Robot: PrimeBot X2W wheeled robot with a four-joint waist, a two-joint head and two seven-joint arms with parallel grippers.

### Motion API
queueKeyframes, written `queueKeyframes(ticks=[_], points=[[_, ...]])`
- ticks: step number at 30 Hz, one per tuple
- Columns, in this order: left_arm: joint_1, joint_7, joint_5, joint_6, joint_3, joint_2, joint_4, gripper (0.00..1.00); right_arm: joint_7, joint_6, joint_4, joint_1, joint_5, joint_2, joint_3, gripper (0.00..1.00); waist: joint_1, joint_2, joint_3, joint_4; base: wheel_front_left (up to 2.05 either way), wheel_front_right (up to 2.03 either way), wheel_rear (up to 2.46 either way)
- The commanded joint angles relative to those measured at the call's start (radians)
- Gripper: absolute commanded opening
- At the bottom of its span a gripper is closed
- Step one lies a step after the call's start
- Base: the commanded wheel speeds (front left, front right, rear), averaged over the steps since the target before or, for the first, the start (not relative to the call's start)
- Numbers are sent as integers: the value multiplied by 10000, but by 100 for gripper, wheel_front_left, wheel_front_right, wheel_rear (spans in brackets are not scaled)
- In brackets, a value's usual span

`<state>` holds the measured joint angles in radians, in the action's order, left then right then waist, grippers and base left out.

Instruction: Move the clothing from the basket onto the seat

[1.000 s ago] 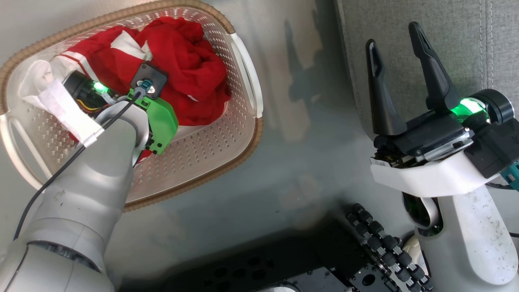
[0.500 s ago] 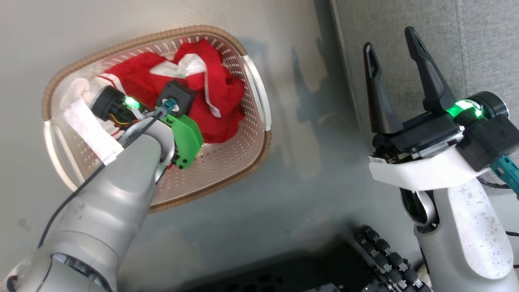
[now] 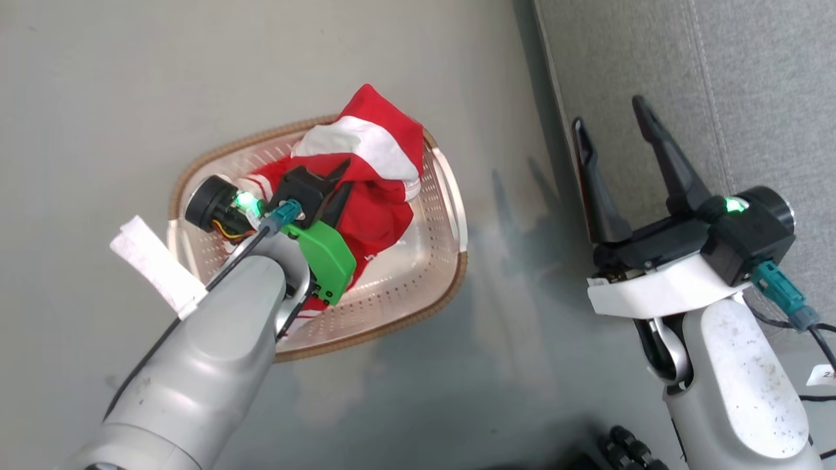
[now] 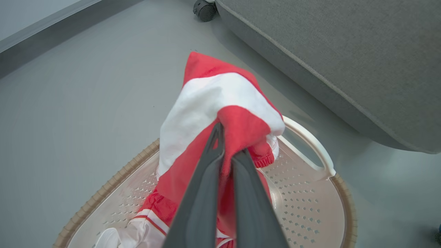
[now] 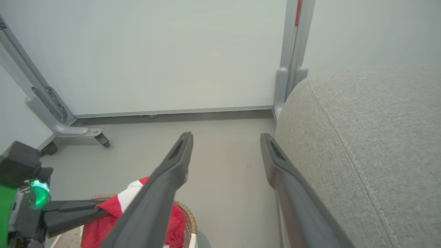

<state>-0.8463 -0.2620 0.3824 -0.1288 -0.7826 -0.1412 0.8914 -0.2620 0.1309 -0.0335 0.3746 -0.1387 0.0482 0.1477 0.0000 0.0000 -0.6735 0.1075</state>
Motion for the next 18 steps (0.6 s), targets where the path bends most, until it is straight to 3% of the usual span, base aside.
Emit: queueKeyframes(ticks=[1, 18], points=[[309, -40, -91, 14, 165, -18, -247, 0, -46, -3, 113, -220, 60, 39, -35, 100, 0, 0, 1017, -610, 0, 0, 0], [2095, -42, -1117, 27, 2434, 70, -3477, 0, -46, -3, 856, -1297, -148, 39, -108, 100, 0, 0, 3437, -1061, 0, 0, 0]])
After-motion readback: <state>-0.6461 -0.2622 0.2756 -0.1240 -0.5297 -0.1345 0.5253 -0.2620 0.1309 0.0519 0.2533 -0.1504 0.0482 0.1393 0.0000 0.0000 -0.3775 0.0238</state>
